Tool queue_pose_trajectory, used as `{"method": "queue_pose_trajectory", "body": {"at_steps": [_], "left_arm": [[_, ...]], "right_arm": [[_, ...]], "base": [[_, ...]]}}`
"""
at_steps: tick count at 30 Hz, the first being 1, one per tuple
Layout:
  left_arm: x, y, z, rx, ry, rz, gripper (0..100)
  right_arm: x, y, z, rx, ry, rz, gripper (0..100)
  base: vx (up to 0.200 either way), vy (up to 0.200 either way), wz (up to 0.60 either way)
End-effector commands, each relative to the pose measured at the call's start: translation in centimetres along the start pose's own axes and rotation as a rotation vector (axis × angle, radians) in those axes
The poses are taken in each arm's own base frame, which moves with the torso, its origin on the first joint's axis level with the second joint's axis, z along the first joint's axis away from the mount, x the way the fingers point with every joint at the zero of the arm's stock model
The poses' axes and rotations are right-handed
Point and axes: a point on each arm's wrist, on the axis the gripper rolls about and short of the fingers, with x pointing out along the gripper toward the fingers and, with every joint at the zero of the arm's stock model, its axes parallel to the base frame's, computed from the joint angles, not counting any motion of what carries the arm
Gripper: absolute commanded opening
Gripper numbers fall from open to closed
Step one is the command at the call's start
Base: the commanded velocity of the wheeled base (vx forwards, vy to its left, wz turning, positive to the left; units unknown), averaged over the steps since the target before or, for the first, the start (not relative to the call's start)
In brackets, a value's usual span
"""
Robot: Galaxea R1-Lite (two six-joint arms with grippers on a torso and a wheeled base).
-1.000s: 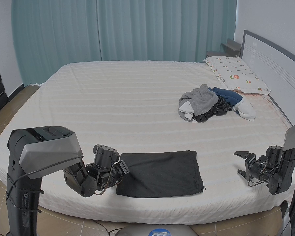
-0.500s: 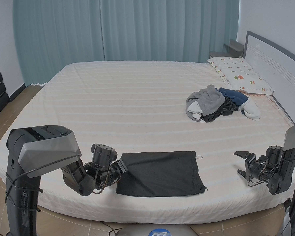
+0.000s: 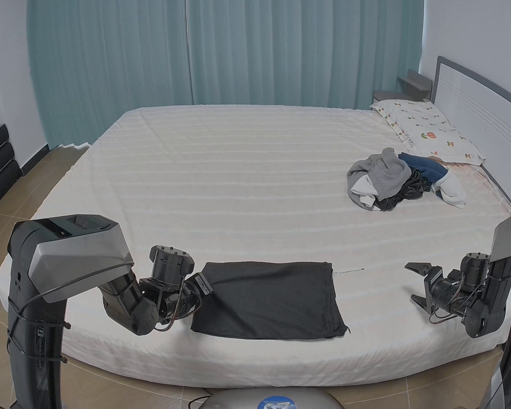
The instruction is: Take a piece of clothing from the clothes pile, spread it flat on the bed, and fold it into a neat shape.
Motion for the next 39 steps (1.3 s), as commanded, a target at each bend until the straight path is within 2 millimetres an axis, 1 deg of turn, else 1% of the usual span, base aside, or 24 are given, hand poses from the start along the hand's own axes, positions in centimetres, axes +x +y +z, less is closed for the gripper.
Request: {"method": "queue_pose_trajectory", "body": {"at_steps": [1,9,22,39], "left_arm": [[0.0,0.1,0.3,-0.005,-0.007,0.001,0],[0.0,0.3,0.5,-0.009,-0.01,0.004,0],[-0.1,0.8,1.4,-0.026,-0.03,0.015,0],[-0.2,0.9,1.3,-0.027,-0.026,0.02,0]], "right_arm": [[0.0,0.0,0.0,-0.003,-0.003,0.007,100],[0.0,0.0,0.0,-0.003,-0.003,0.007,100],[0.0,0.0,0.0,-0.003,-0.003,0.007,100],[0.0,0.0,0.0,-0.003,-0.005,0.006,100]], "base": [[0.0,0.2,0.0],[0.0,0.2,0.0],[0.0,0.2,0.0],[0.0,0.2,0.0]]}}
